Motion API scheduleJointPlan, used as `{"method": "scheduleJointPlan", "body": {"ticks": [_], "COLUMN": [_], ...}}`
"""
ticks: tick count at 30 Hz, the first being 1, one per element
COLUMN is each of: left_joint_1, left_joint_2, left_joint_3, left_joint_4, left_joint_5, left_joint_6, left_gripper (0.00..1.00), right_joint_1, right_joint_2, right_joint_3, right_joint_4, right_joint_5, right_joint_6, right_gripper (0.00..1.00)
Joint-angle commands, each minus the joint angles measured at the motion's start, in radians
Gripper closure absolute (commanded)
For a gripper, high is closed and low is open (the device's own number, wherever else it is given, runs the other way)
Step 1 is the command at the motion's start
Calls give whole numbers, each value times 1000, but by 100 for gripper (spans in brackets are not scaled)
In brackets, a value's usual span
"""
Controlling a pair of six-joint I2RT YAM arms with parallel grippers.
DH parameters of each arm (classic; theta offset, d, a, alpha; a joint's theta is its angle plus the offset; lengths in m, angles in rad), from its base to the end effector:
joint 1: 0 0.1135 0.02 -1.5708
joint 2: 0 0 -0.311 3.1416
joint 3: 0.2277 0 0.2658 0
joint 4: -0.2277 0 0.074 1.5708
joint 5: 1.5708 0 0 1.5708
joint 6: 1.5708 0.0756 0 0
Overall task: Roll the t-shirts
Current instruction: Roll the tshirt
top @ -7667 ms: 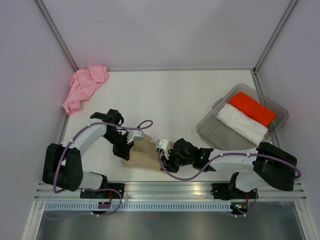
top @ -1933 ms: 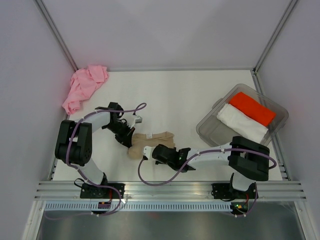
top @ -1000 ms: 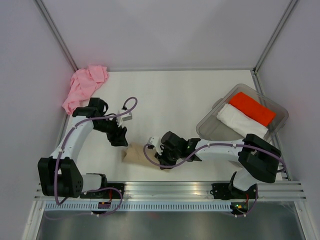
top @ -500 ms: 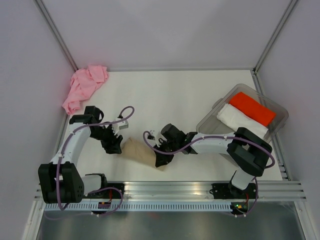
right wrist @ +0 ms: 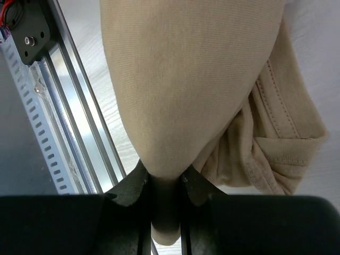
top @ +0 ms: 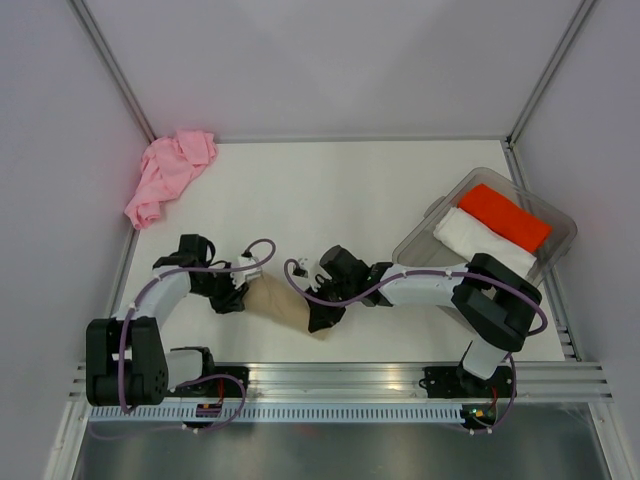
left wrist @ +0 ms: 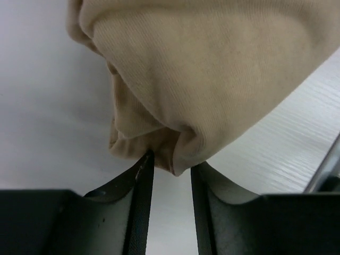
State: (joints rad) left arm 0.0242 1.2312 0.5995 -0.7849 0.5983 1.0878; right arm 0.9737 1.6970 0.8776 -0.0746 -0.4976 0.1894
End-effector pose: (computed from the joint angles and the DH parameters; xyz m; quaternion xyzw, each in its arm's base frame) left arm 0.1827 -0.0382 0.1674 0.5027 0.8097 -0.2107 0.2176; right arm 0.1769 0.3244 0.1643 -0.4249 0.8136 0.3708 0.1413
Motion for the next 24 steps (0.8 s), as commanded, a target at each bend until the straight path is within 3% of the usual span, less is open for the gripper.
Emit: {"method": "scheduleJointPlan", "body": {"ticks": [1,6,11,14,16,20,24], "left_joint_1": [-4,-44,-43,-30,32,176,264], "left_joint_2": [-13,11,7,14,7,16,83], "left_joint_3": [-23,-20,-76,-73,-32,144,304], "left_joint_4": [210,251,386,372,290,-99,-306], "left_joint_5": [81,112,41,29,66,155,236], "left_joint_6": [-26,-28,-20,-6,58,236,291], "left_gripper": [62,60,62,62,60,40,34], "right_joint_1": [-3,-4,-13,-29,-43,-61,-70], "right_joint_2": [-28,-17,4,39,76,131,185], "right_joint_3": [-3,9,60,84,90,115,129], "right_joint_4": [48,67,148,160,153,145,150], "right_joint_5": [-35,-50,-117,-180,-217,-278,-335], "right_joint_6": [13,22,27,42,41,42,38], "right_gripper": [99,98,98,96,96,96,95]}}
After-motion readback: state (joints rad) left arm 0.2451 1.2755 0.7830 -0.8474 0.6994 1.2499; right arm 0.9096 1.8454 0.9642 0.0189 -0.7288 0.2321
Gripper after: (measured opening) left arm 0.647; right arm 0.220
